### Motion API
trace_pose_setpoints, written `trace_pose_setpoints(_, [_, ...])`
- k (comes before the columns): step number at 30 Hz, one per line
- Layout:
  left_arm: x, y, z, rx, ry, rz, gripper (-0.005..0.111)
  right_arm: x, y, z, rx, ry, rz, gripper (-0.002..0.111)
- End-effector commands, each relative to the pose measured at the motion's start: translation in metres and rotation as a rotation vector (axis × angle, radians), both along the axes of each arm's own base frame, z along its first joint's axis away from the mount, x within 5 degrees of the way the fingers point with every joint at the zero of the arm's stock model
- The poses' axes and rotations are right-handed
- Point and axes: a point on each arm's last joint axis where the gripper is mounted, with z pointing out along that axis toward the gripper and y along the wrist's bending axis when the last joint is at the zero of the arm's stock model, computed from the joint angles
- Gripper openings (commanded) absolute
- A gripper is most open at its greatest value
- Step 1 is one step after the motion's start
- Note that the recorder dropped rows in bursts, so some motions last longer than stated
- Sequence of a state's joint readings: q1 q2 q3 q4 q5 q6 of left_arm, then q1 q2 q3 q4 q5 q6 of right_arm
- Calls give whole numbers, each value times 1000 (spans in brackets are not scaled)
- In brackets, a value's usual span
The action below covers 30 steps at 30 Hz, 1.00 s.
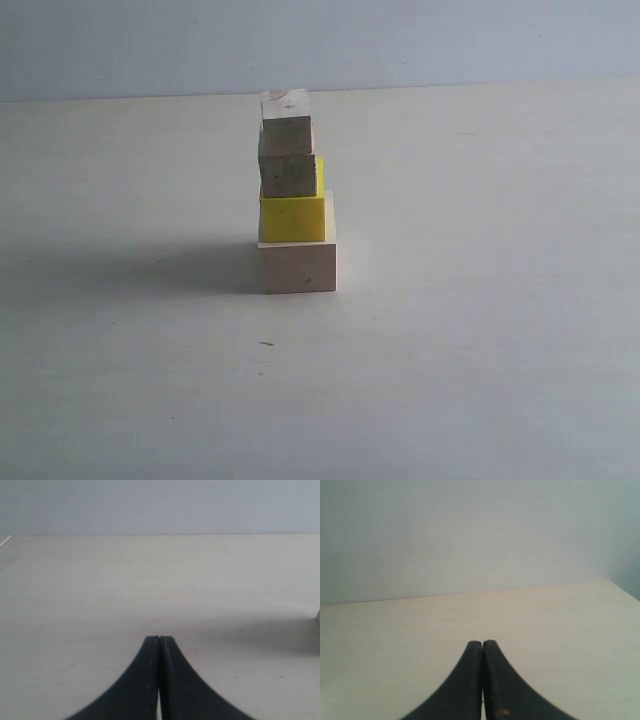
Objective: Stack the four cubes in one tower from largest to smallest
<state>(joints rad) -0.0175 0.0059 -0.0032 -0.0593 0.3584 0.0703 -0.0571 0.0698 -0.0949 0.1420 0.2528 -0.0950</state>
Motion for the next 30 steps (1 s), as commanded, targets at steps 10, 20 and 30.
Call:
trace_pose_setpoints(10, [0, 0, 0, 2, -8, -2, 0, -3, 1, -31, -29, 61, 50, 0])
trace_pose_setpoints(20, [0, 0, 0, 2, -8, -2, 0, -4, 1, -36, -5, 113, 50, 0])
trace_pose_setpoints(30, [0, 0, 0, 2, -8, -2, 0, -4, 1, -37, 47, 122, 30, 0])
